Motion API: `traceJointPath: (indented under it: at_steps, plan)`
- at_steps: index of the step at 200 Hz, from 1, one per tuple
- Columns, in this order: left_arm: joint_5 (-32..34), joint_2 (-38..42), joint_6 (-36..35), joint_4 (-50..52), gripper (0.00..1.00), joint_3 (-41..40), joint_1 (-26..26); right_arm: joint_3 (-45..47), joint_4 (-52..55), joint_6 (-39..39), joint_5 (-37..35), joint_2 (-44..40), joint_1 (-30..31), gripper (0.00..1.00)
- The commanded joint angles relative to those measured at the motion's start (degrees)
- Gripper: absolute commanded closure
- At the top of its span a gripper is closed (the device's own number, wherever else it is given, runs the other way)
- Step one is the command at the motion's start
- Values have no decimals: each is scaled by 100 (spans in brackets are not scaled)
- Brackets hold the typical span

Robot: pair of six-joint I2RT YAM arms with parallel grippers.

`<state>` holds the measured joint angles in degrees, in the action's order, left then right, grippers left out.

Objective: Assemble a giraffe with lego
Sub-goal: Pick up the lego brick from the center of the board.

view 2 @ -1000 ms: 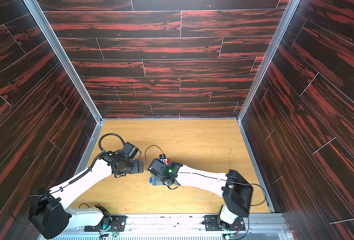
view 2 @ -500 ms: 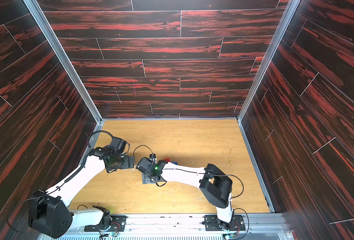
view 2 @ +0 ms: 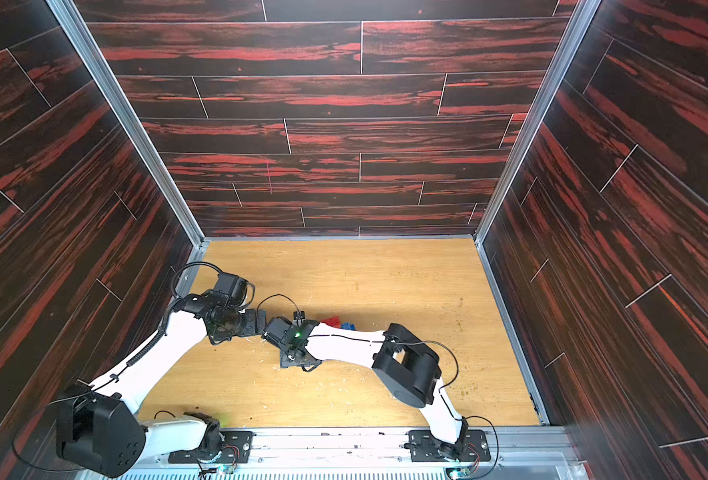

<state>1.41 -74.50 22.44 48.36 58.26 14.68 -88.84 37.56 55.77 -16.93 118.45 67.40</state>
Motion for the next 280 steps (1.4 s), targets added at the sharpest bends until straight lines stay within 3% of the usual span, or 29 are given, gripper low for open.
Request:
traceJointPath:
  at_steps: [1, 43, 92, 280]
  plan:
    - [-70, 100, -65, 122, 0, -25, -30, -211, 382, 253, -57, 184, 35, 31]
    - [-141, 77, -81, 107, 0, -28, -33, -199, 402, 312, -100, 274, 13, 32]
    - [-219, 50, -90, 109, 0, -27, -34, -246, 420, 261, -66, 389, -12, 44]
    - [-308, -20, -108, 78, 0, -11, -33, -46, 384, -24, 84, 415, -161, 66]
